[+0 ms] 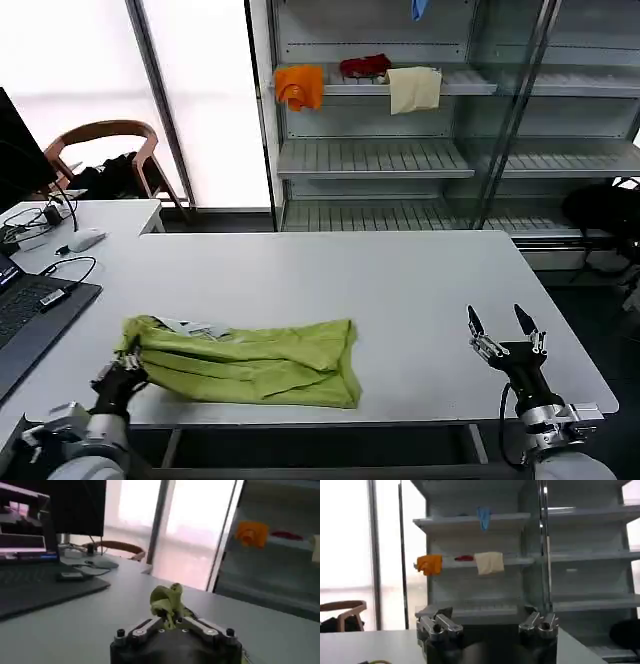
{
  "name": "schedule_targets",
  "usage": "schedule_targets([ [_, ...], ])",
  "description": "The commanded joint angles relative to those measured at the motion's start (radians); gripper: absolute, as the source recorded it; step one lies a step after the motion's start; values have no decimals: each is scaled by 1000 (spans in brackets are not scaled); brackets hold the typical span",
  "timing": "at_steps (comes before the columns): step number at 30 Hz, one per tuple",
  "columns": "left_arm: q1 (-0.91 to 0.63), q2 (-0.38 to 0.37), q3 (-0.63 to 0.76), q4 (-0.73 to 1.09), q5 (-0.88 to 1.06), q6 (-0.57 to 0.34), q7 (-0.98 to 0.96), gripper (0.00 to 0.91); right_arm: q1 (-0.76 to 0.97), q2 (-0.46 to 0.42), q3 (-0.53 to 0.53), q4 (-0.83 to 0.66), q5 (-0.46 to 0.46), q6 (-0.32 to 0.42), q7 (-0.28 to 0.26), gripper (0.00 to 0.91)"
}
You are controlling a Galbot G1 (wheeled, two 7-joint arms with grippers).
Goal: Fold and organize the clothes.
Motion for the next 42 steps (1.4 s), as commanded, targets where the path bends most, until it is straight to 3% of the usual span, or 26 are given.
schedule_targets([
  [1,6,49,-301,-46,-64,39,11,0,39,-4,-14,2,1,-16,0,907],
  [4,22,32,-256,-99,-27,5,57,0,41,-2,-16,-2,-6,-16,3,907],
  [13,2,-29,185,-35,294,-222,194,0,37,15,-18,7,-26,-20,10,907],
  [21,-51,-56,407,-8,441,-260,224,10,34,29,-21,6,-34,-21,8,907],
  [34,-42,-64,503,74,547,-293,272,10,32,40,-33,2,-49,-20,15,907],
  [42,-77,-62,504,93,547,-257,257,30,27,47,-39,2,-59,-17,14,907],
])
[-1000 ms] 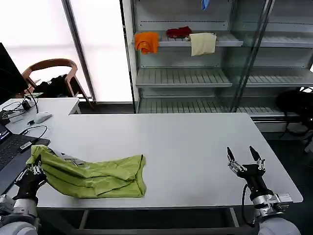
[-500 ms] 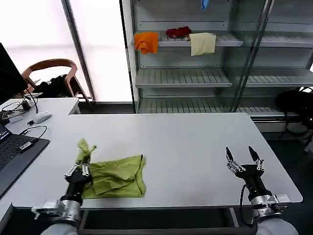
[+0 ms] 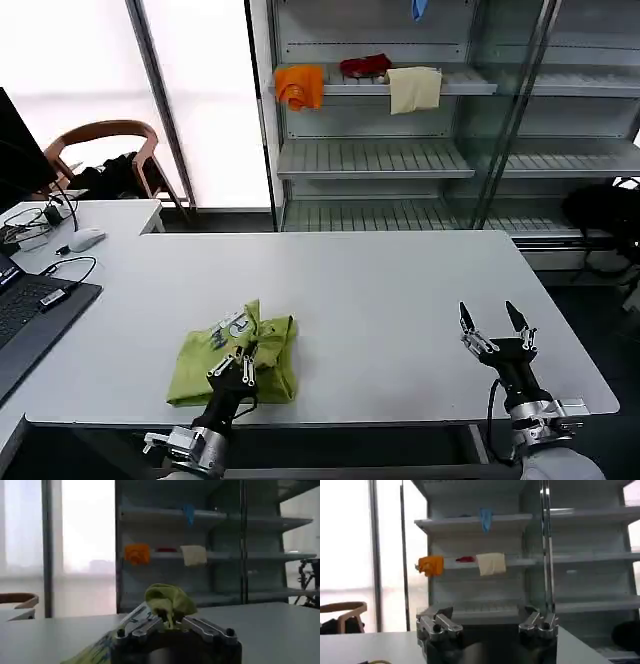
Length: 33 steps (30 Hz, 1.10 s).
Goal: Fold and organize the clothes.
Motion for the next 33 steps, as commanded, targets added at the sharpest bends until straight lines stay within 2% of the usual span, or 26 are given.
schedule_targets([
  [1,-40,-2,75,39,65,10,11,50,-2,3,-3,0,-8,3,0,907],
  [2,-48,-2,74,44,67,13,7,71,-3,3,-3,0,-7,4,0,907],
  [3,-52,-2,73,47,70,16,4,282,-3,3,-3,1,-7,4,0,907],
  [4,-61,-2,71,54,73,26,-5,625,-4,3,-1,0,-9,5,1,907],
  [5,-65,-1,70,58,84,29,-7,907,-4,3,0,0,-9,5,1,907],
  [10,-43,7,64,37,138,23,-3,907,-8,1,3,-4,-8,9,4,907],
  [17,19,23,57,-192,148,78,23,907,-2,8,-8,-10,-15,9,6,907],
  [20,27,27,37,-287,113,128,17,907,0,10,-11,-10,-17,8,6,907],
  [24,25,28,10,-405,6,252,-49,907,1,10,-14,-11,-19,7,7,907],
  [28,29,38,-98,-349,-30,267,-74,907,-2,11,-16,-8,-20,10,9,907],
  [33,93,63,-262,-158,-126,287,-69,907,-12,-1,-7,-10,-19,15,10,907],
])
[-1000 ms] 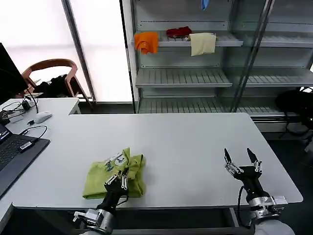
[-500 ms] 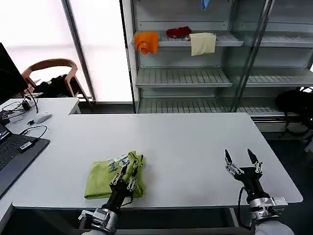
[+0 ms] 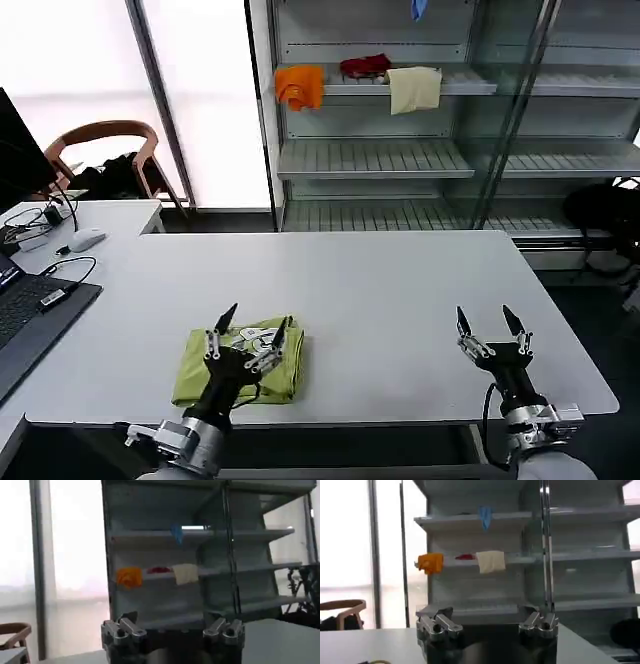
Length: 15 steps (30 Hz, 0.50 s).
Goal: Fold and organize the clothes.
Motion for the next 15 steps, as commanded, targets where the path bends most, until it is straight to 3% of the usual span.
schedule_targets([
  [1,83,29,-257,119,-186,119,-39,907,-5,-12,6,-6,0,4,4,907],
  [4,104,26,-274,153,-328,169,-73,907,-2,-22,7,-8,2,2,5,907],
  [15,50,-4,-264,244,-412,202,-72,907,10,-30,4,-1,-3,-16,3,907],
])
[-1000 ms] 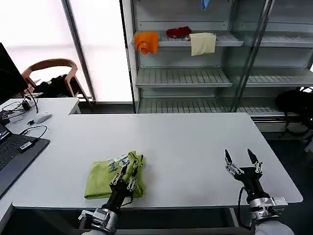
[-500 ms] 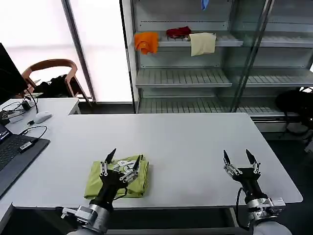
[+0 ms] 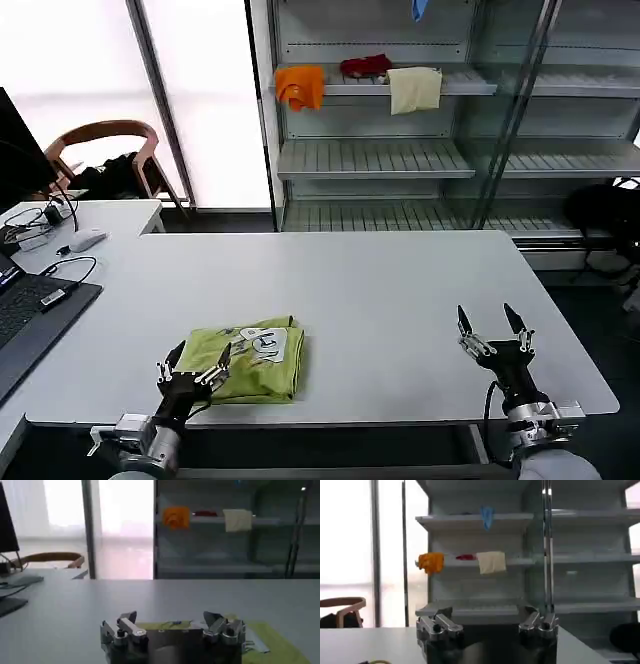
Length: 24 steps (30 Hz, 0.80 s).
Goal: Fold and organize the clothes.
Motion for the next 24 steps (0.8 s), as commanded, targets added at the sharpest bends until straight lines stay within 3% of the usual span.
schedule_targets([
  [1,-16,-9,-72,118,-185,67,-19,907,1,-11,5,-1,1,-4,0,907],
  [14,-45,-7,-73,140,-307,57,20,907,-3,-4,2,-4,-8,1,-1,907],
  [15,-45,-9,-71,142,-306,53,22,877,-4,-4,3,-3,-8,1,-1,907],
  [16,-45,-12,-66,146,-303,47,26,776,-4,-4,4,-3,-8,1,-1,907],
  [17,-46,-15,-62,149,-299,44,29,776,-5,-4,5,-3,-8,1,-2,907],
  [18,-47,-16,-61,151,-296,42,33,595,-5,-4,5,-2,-7,1,-1,907],
  [20,-49,-18,-57,157,-294,40,36,413,-7,-4,6,-2,-8,2,-2,907],
  [22,-52,-18,-55,165,-286,34,43,50,-8,-4,7,-1,-8,3,-2,907],
  [24,-53,-17,-53,170,-279,22,48,10,-8,-4,8,-1,-8,4,-2,907],
])
